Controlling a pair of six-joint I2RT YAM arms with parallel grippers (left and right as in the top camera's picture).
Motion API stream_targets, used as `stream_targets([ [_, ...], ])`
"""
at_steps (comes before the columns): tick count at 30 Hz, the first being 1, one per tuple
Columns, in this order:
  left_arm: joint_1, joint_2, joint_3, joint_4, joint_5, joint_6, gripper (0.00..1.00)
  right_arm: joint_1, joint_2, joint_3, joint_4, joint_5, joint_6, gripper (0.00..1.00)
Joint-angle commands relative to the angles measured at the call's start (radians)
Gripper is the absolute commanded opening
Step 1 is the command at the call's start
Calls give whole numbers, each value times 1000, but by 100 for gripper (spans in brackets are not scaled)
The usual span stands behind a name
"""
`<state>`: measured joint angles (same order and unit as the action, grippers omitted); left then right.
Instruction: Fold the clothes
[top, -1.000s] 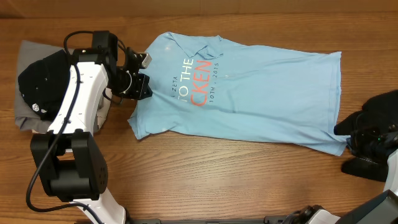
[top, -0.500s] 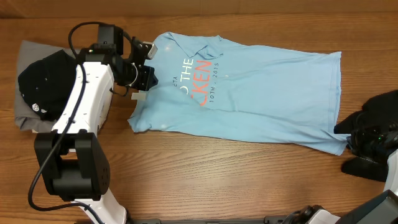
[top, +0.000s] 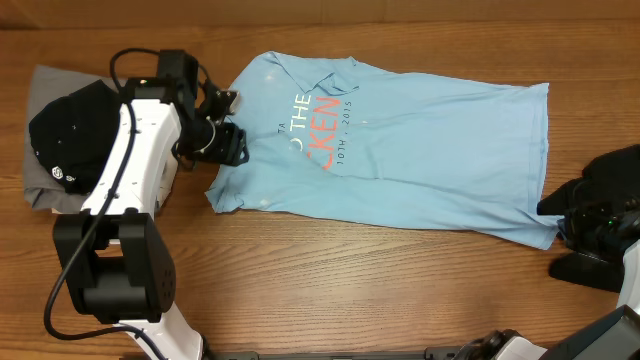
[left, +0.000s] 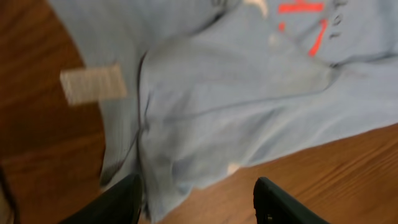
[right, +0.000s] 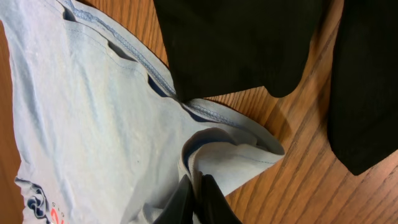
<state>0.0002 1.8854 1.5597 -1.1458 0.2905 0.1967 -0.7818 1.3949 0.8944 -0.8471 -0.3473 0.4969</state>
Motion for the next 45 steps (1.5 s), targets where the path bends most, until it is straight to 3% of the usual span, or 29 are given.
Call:
stream_targets([
  [1, 24, 5, -47, -21, -85, -22, 60, 2, 3, -2, 5, 10, -3, 4],
  [14, 45, 5, -288, 103, -44, -58, 44, 2, 3, -2, 5, 10, -3, 4],
  [23, 47, 5, -297, 121, -106, -59, 15, 2, 3, -2, 3, 10, -3, 4],
  [25, 47, 5, -297, 127, -147, -61, 4, 2, 3, -2, 3, 10, -3, 4],
  [43, 183, 5, -293, 243, -192, -108, 4, 2, 5, -3, 51, 12, -3, 5],
  [45, 191, 5, -293, 252, -163, -107, 4, 3, 8, -3, 40, 7, -3, 18],
])
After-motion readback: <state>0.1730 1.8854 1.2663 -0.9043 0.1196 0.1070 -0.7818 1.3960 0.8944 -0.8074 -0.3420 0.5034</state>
